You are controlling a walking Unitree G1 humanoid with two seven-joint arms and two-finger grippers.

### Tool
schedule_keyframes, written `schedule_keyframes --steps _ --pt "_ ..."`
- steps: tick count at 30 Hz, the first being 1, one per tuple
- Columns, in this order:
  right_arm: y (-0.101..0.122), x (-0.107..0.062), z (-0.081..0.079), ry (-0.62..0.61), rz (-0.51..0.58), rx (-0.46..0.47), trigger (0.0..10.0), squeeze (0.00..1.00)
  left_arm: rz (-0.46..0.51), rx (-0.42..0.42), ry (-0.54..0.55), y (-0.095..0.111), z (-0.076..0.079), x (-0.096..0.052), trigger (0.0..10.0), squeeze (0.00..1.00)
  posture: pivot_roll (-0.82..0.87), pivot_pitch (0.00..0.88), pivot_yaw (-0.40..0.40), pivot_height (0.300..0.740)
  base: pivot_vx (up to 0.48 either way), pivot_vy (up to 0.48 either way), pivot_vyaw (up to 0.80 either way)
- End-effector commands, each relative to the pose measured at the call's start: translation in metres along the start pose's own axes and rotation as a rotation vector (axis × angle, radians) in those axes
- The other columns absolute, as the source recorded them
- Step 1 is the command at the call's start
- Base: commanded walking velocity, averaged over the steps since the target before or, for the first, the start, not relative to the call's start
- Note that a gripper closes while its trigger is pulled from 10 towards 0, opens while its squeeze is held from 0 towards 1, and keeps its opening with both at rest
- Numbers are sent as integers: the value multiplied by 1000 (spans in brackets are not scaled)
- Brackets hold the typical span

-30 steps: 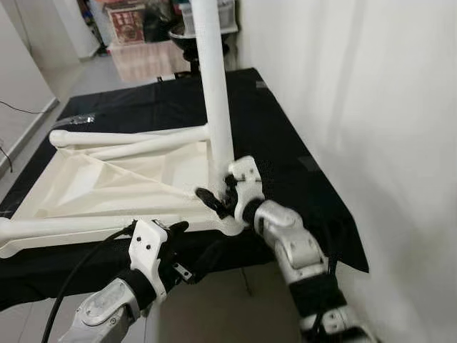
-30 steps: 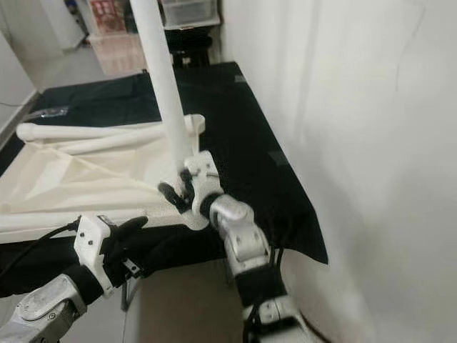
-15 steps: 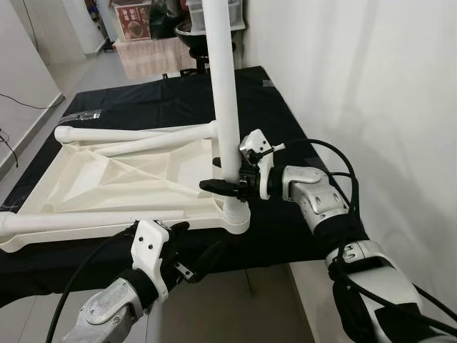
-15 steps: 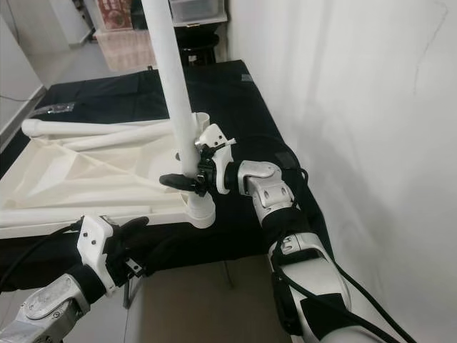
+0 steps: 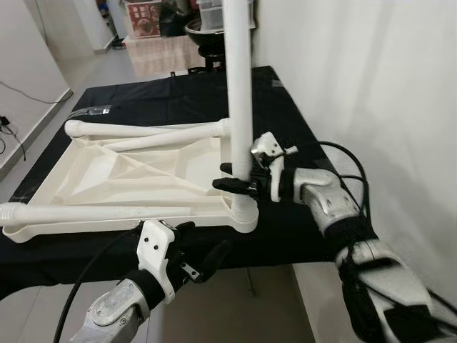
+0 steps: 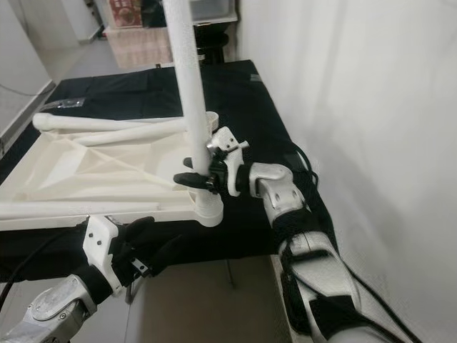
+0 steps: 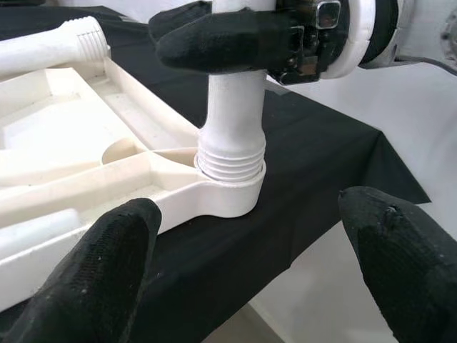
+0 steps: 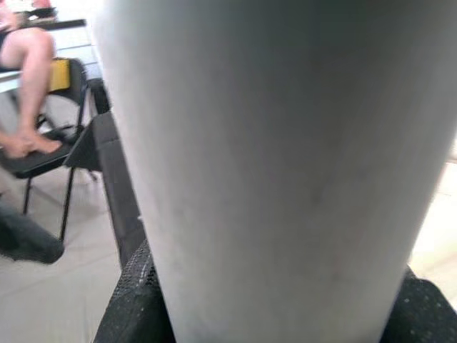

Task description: Building children table

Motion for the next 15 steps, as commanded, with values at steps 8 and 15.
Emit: schedule_keyframes --steps 8,15 --pt "-56 13 -52 -326 -61 25 0 0 -17 8 -11 -4 -4 1 10000 0 -38 60 51 740 0 0 0" --pt "-35 29 -51 -215 -33 20 10000 1000 0 3 15 -2 -7 3 10000 0 -30 59 45 740 0 0 0"
Point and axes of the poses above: a point about 5 cm out from each wrist's last joint towards the gripper, its own x axis pointing out of the wrist towards the gripper, its own y axis along the axis of the wrist's last joint, z = x × y, the point moved 2 cm from there along x, pointing out of the wrist towards the gripper, and after that the axes turned 9 degrees about x, right-handed, at the moved point
